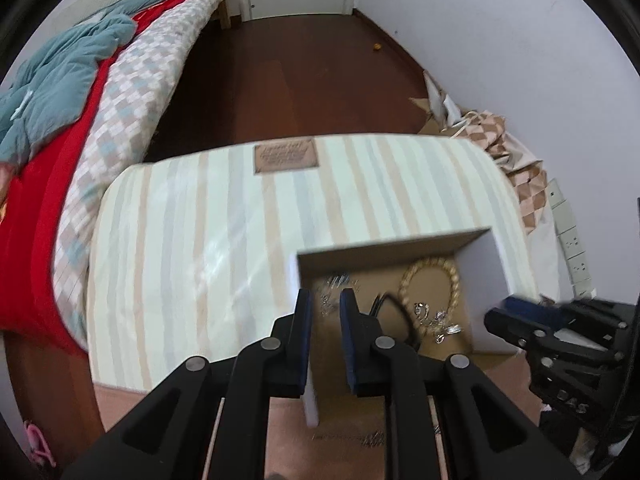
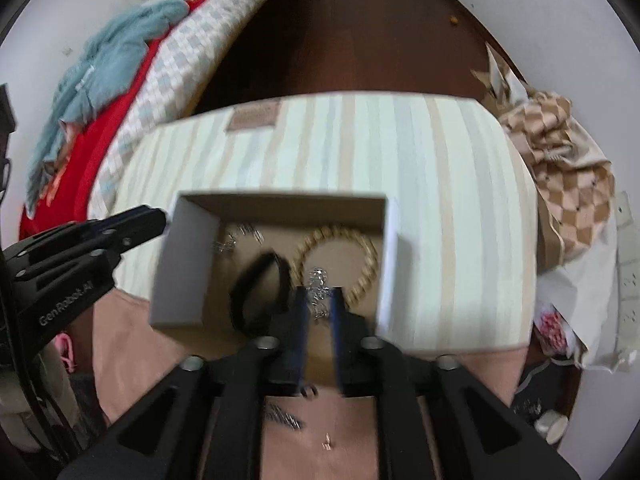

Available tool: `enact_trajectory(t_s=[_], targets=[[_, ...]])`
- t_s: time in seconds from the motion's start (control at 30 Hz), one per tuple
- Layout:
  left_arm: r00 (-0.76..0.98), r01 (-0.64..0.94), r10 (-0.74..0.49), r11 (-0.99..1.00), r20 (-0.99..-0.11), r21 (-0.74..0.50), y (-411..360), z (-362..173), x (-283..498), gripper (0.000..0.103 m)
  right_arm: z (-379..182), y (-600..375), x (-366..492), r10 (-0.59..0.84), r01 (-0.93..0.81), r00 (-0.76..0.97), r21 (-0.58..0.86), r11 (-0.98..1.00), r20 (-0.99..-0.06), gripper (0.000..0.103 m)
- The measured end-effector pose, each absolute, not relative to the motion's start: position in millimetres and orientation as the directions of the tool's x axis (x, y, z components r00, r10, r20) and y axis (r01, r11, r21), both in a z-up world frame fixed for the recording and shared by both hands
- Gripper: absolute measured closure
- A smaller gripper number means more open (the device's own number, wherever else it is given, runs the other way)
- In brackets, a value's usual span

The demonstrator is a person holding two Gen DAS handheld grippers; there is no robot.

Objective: Organize jewelry
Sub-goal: 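Lift the pendant necklace into the white box and open the left gripper, then move both grippers back over the remaining jewelry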

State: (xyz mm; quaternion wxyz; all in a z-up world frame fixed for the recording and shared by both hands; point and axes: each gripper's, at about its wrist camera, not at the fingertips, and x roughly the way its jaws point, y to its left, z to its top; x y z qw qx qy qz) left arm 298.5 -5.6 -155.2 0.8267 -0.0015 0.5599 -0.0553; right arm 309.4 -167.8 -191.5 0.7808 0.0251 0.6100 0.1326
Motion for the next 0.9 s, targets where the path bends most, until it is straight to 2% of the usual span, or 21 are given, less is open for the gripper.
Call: enact_trajectory(t_s=[0.03,0.07,0.1,0.17,0.2,0.3,0.37,0.43,0.63,0.9], targets=[[0.365,0.076,-0.069,0.996,-0.928,-0.044,-4,-155,293,0.081,-190,-171,305,0.237,-0.172,0.222,0.201,0.964,-0.946,0.058],[0.369,0.066,-0.054,0.997,-0.928,-0.032,-2,-154,288,0.071,-188,-174,300,0.241,-0.169,0.228,0.205,0.964,-0.943,0.047],[0.381,0.056,-0.046,0.998,-0.924,-0.027,0,-152,283,0.065,-186,-177,295,0.243,-0.163,0.234,0.208,0.964,-0.941,0.046],[0.414,0.032,-0.018,0.999,-0.910,-0.005,5,-146,271,0.035,-182,-181,285,0.232,-0.151,0.245,0.199,0.968,-0.941,0.046],[0.429,0.021,-0.006,1.000,-0.903,0.003,7,-144,266,0.031,-180,-183,281,0.227,-0.146,0.252,0.196,0.970,-0.941,0.045],[0.456,-0.007,0.032,0.999,-0.889,0.032,11,-141,250,0.019,-176,-183,267,0.189,-0.138,0.277,0.155,0.978,-0.942,0.031],[0.463,-0.020,0.053,0.999,-0.885,0.050,12,-142,240,0.000,-175,-182,258,0.150,-0.130,0.292,0.116,0.985,-0.945,0.014],[0.472,-0.033,0.083,0.996,-0.878,0.077,12,-144,233,0.000,-176,-180,251,0.132,-0.123,0.291,0.100,0.987,-0.948,0.007],[0.491,-0.070,0.115,0.993,-0.863,0.093,17,-142,219,0.000,-178,-181,237,0.109,-0.090,0.305,0.085,0.992,-0.946,0.003],[0.521,-0.112,0.129,0.990,-0.844,0.081,19,-124,201,0.000,-148,-178,217,0.065,-0.084,0.383,0.035,0.996,-0.921,0.003]])
